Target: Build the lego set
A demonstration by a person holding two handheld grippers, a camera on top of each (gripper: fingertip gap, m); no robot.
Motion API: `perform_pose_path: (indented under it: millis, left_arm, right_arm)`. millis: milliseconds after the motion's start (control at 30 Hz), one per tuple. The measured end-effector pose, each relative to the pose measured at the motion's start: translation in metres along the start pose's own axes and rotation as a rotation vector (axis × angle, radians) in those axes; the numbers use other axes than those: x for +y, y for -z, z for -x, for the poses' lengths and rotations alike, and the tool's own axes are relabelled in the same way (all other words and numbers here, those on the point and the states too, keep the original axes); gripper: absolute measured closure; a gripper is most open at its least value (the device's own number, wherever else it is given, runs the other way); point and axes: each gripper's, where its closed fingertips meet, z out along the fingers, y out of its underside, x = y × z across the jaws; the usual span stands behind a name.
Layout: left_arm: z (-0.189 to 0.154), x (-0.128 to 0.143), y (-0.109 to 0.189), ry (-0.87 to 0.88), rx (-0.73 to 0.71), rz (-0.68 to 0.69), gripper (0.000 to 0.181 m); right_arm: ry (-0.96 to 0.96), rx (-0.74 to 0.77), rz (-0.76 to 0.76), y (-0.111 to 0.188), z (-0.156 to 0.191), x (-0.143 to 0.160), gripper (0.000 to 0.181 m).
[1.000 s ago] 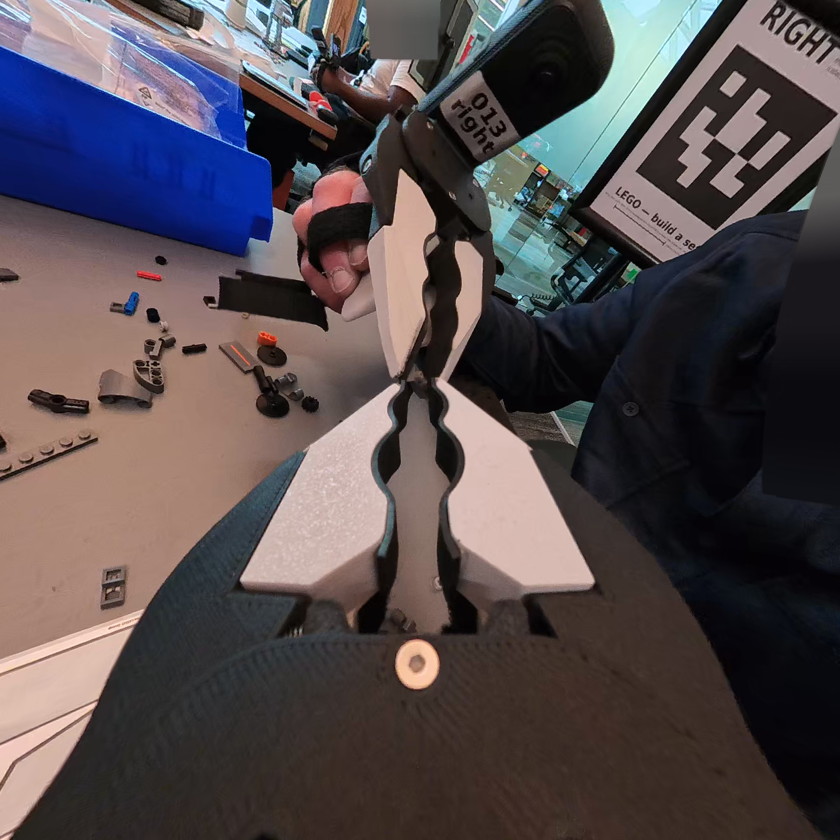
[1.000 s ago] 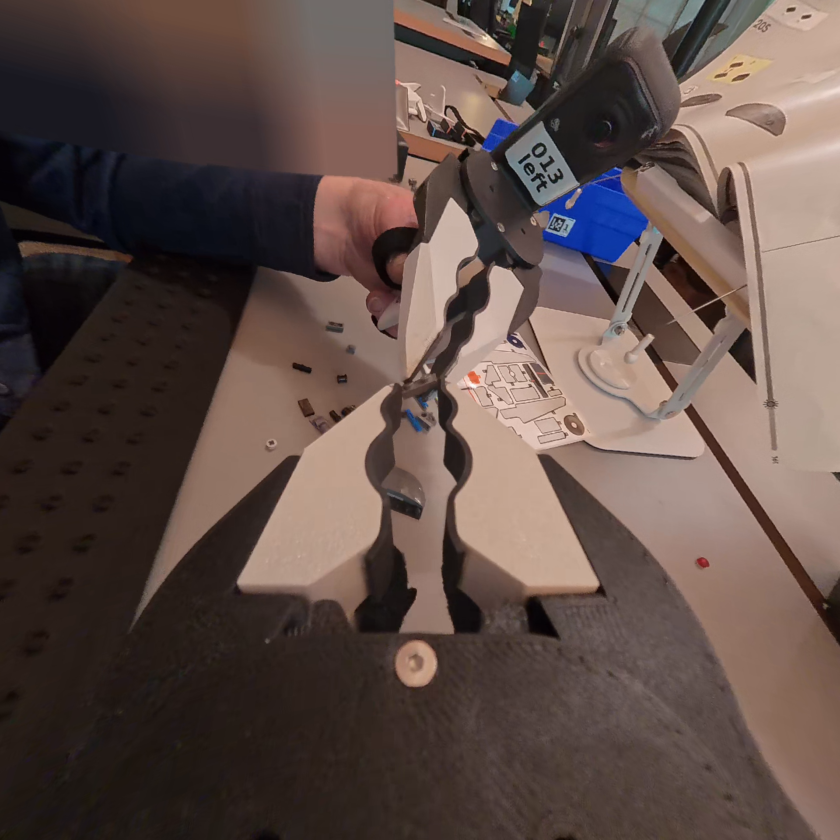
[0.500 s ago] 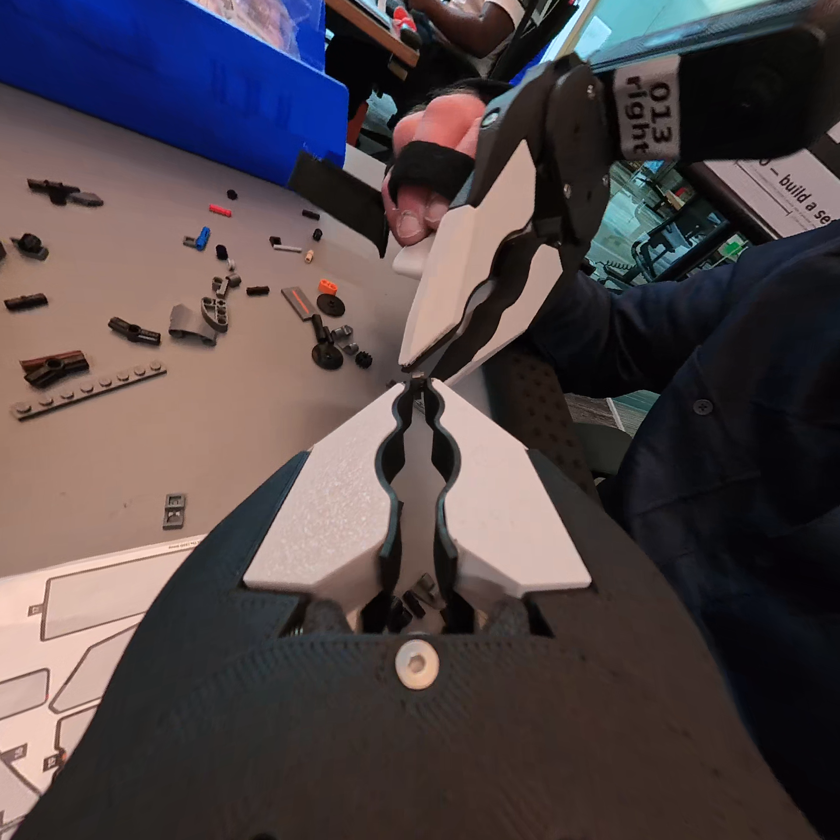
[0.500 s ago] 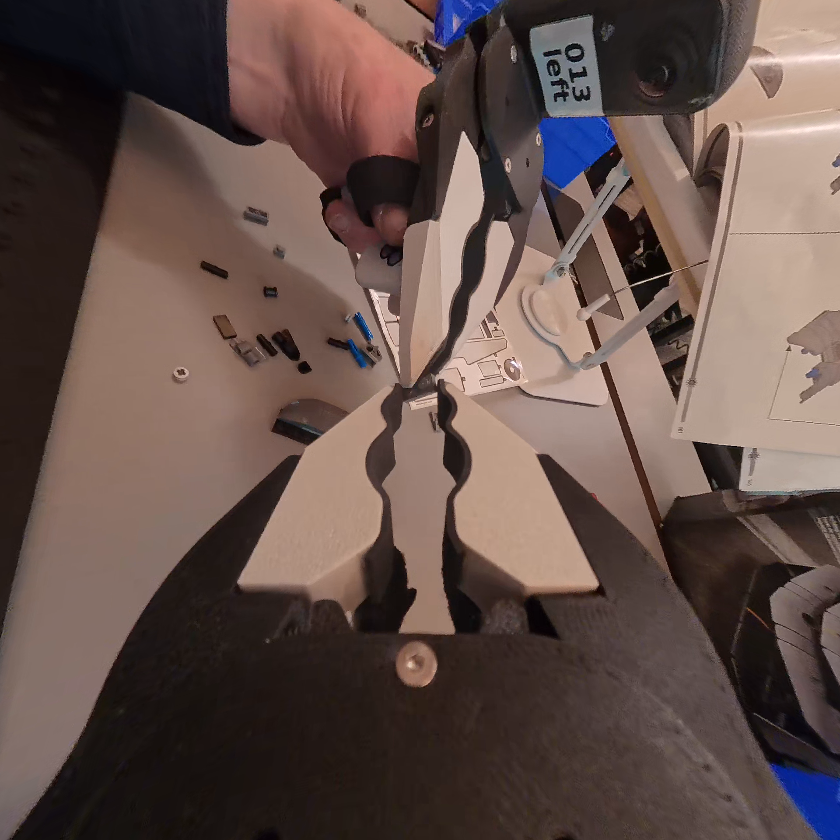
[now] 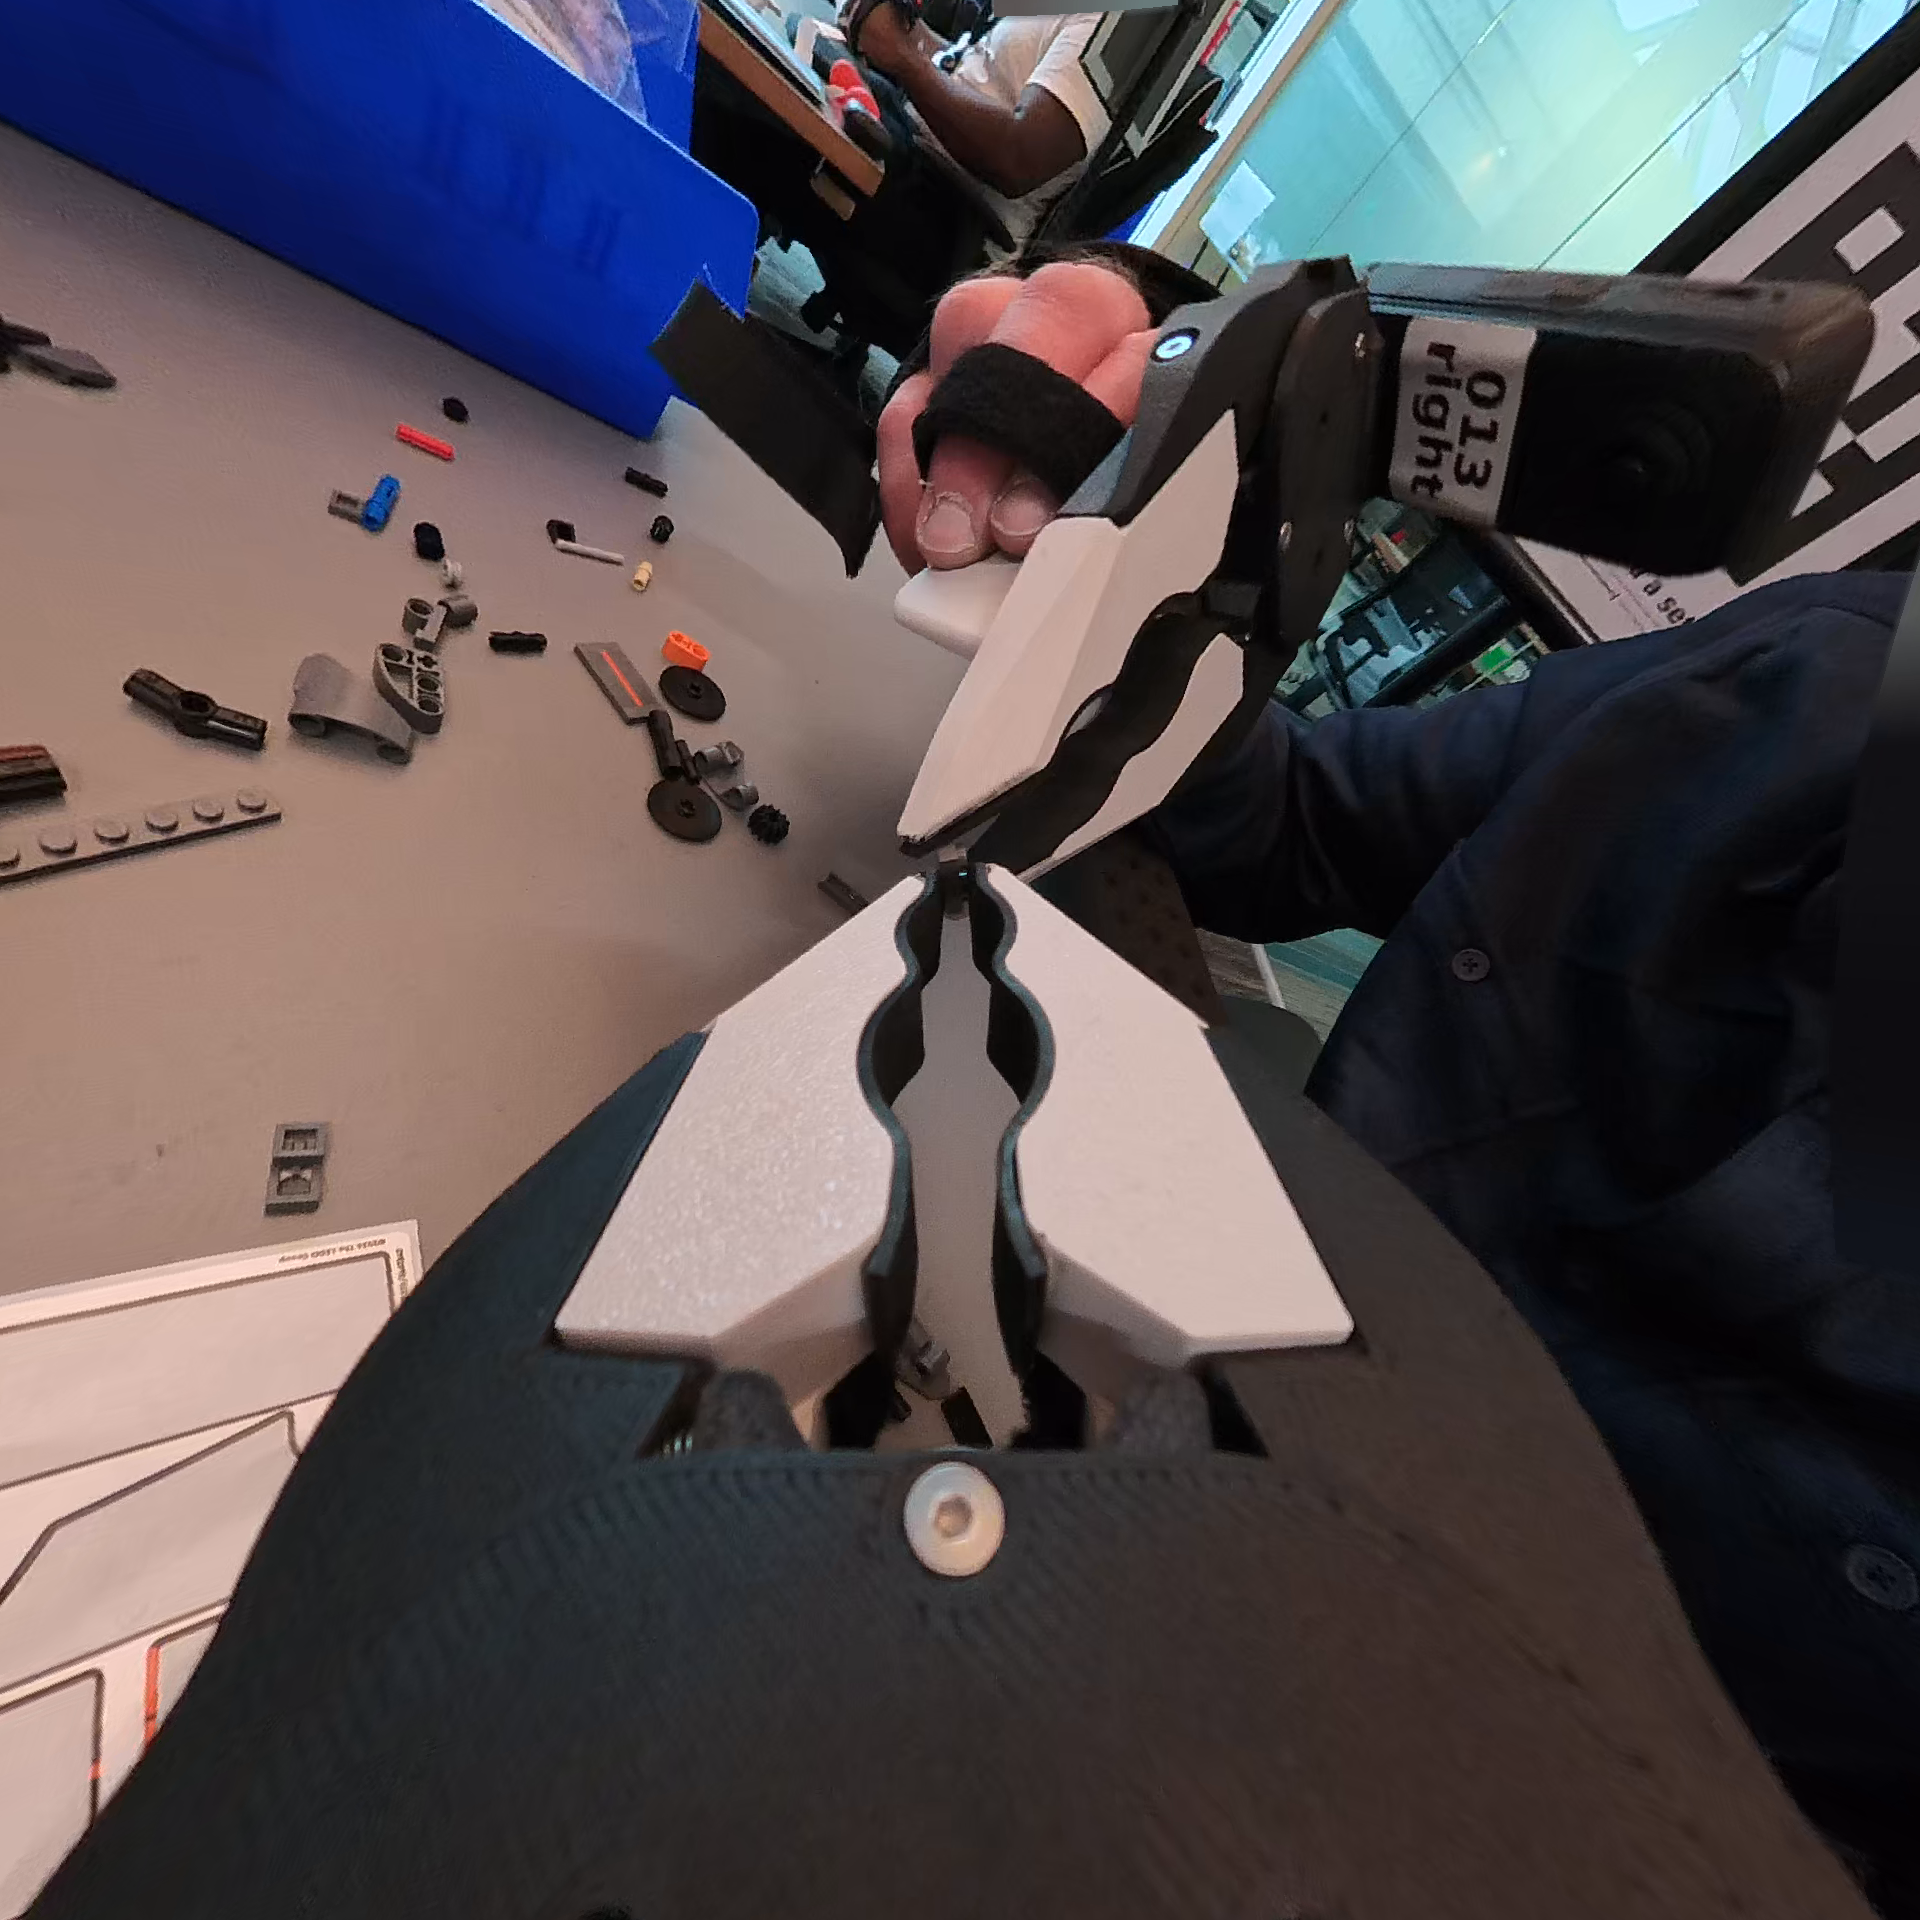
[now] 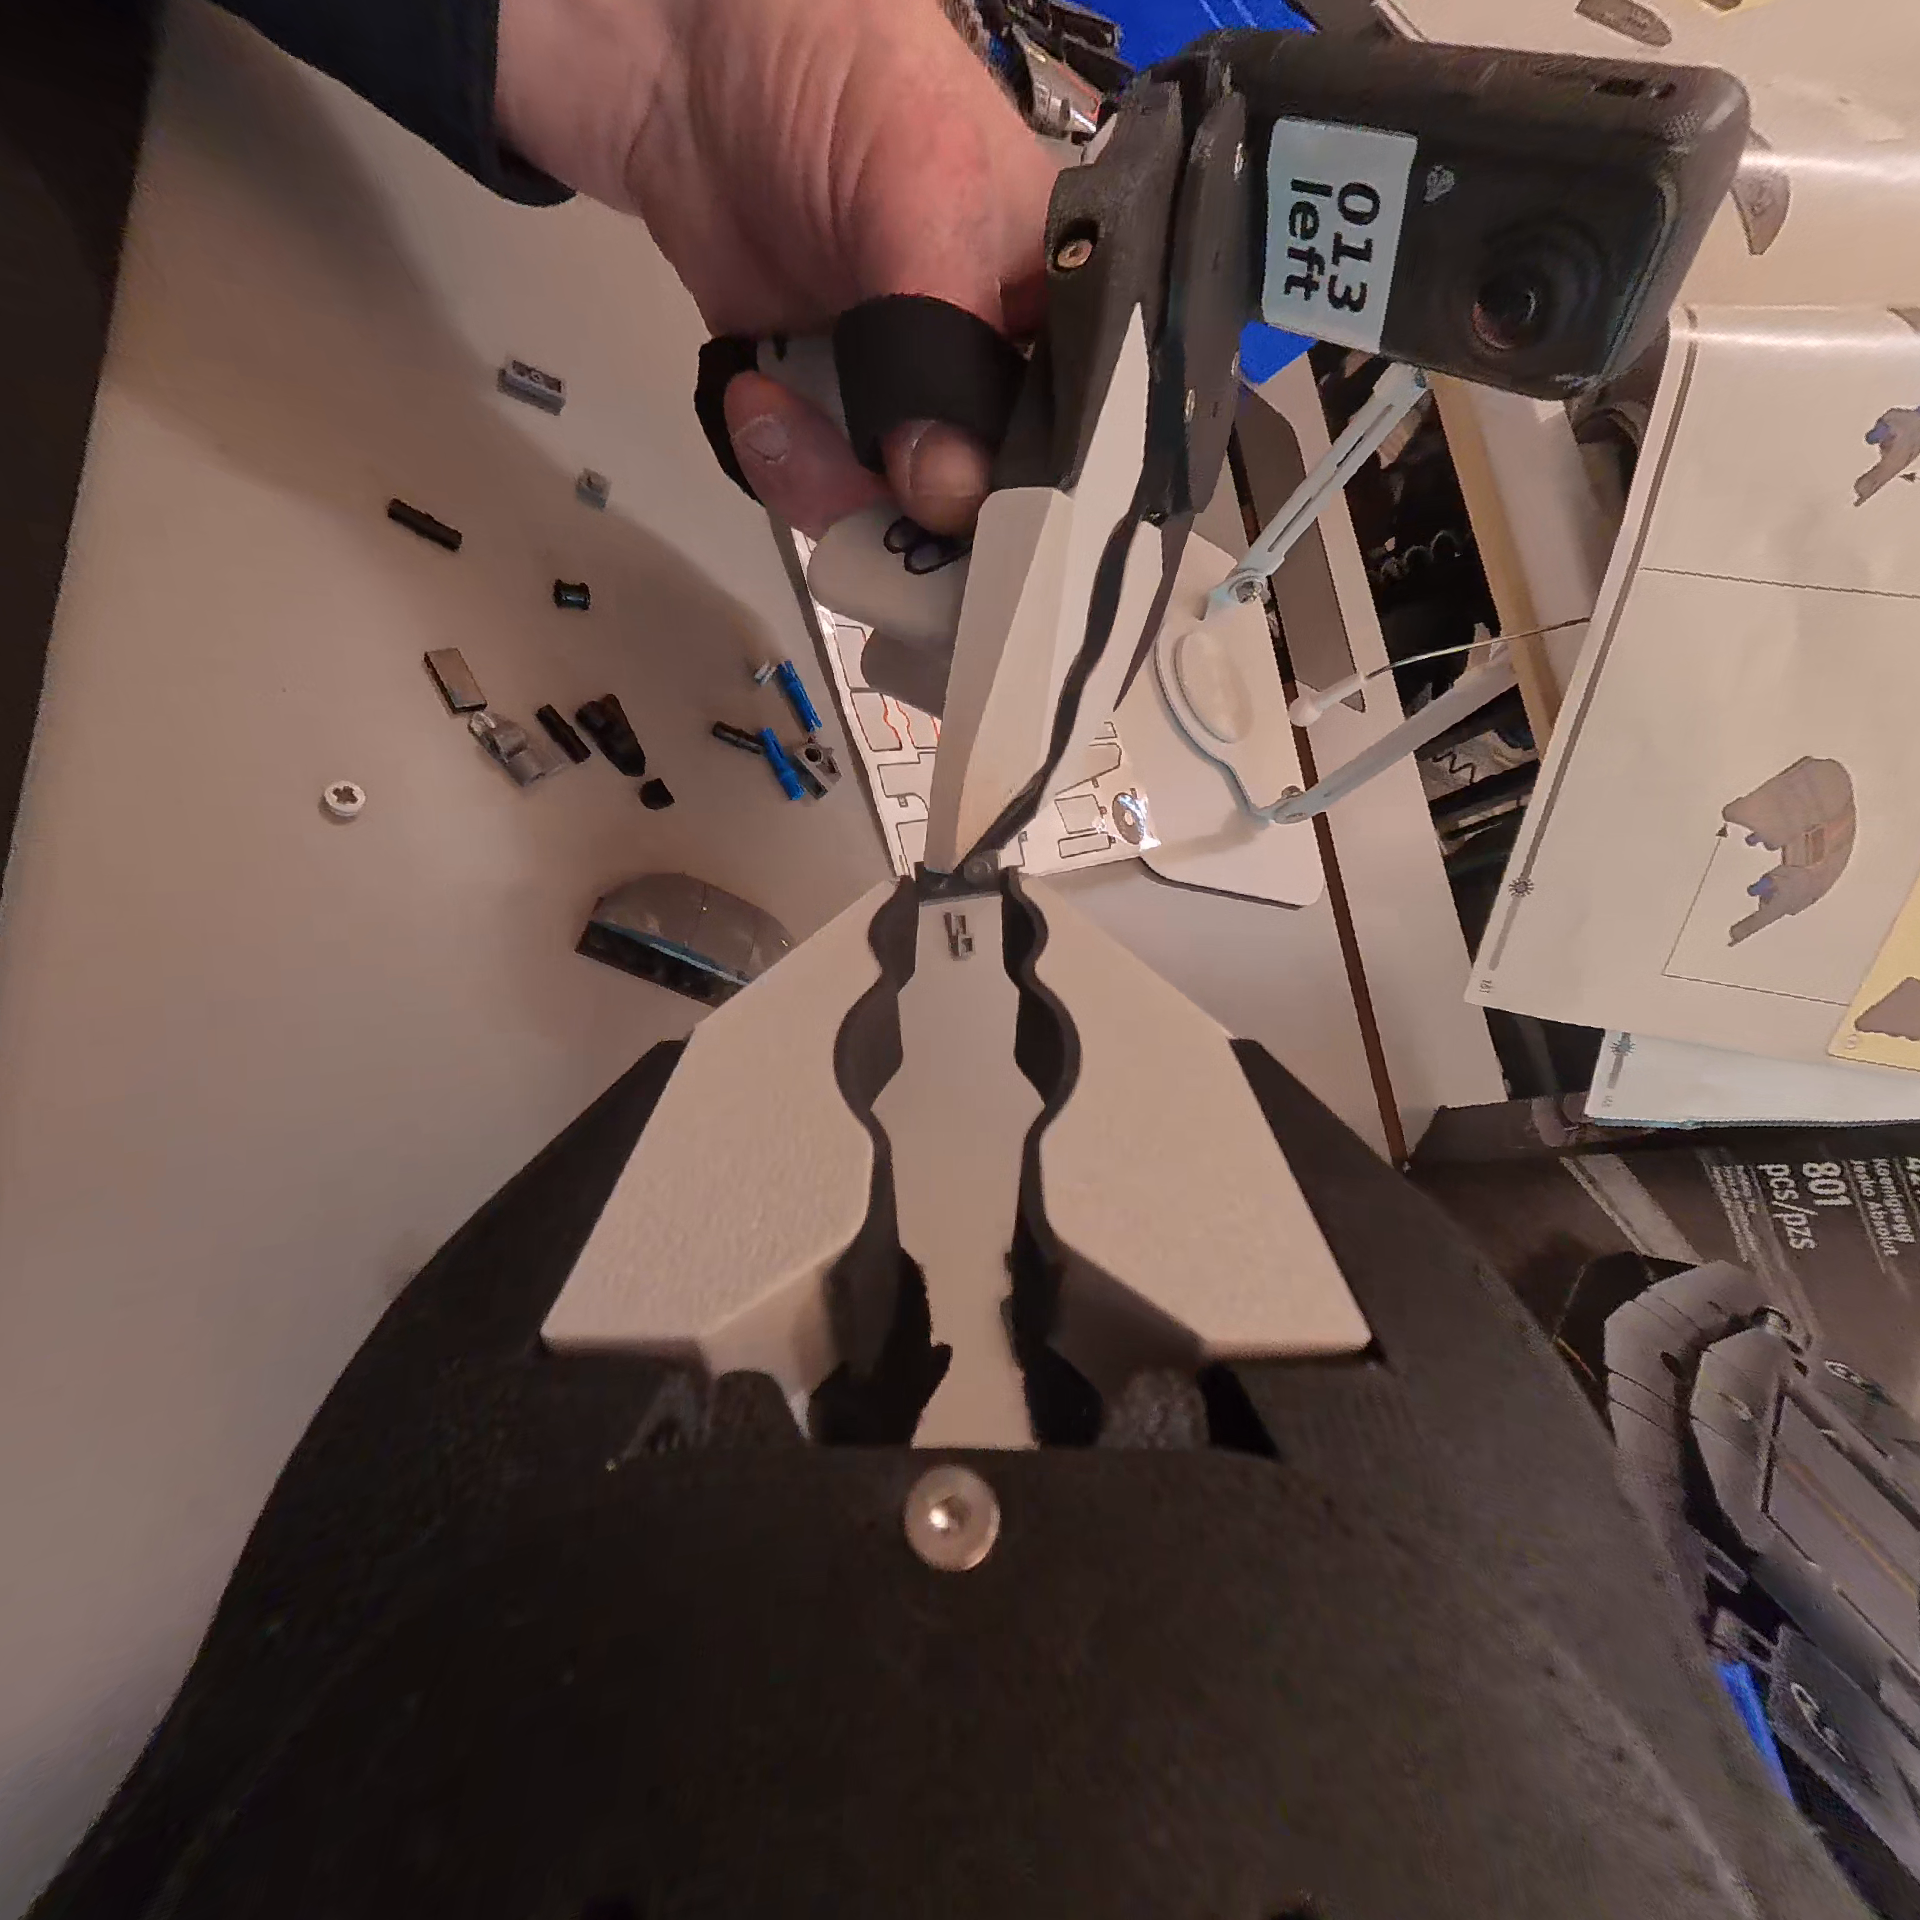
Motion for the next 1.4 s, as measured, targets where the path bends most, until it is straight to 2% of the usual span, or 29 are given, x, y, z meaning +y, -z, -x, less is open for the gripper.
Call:
perform_pose_path:
  millis: [100, 200, 300, 367, 467, 633, 967, 1400]
  left_arm:
    - [0.005, 0.002, 0.005, -0.017, -0.044, 0.016, 0.169]
    - [0.023, 0.019, 0.016, -0.080, -0.169, 0.125, 0.151]
    - [0.031, 0.039, 0.018, -0.151, -0.230, 0.255, 0.143]
    - [0.035, 0.055, 0.018, -0.192, -0.257, 0.353, 0.144]
    - [0.032, 0.065, 0.012, -0.205, -0.228, 0.407, 0.147]
    - [0.039, 0.076, 0.009, -0.237, -0.268, 0.475, 0.146]
    - [0.046, 0.090, -0.002, -0.265, -0.283, 0.559, 0.150]
    - [0.052, 0.090, -0.002, -0.287, -0.320, 0.573, 0.157]
  right_arm:
    - [-0.057, -0.021, -0.019, 0.001, -0.001, 0.000, 0.167]
    - [-0.178, -0.114, -0.004, -0.002, 0.006, 0.011, 0.167]
    - [-0.241, -0.201, 0.085, -0.009, 0.020, 0.031, 0.167]
    - [-0.283, -0.283, 0.145, -0.015, 0.034, 0.042, 0.167]
    - [-0.322, -0.366, 0.227, -0.022, 0.052, 0.055, 0.167]
    - [-0.371, -0.434, 0.243, -0.030, 0.065, 0.053, 0.167]
    - [-0.476, -0.474, 0.306, -0.039, 0.072, 0.062, 0.167]
    - [-0.581, -0.505, 0.309, -0.040, 0.073, 0.060, 0.167]
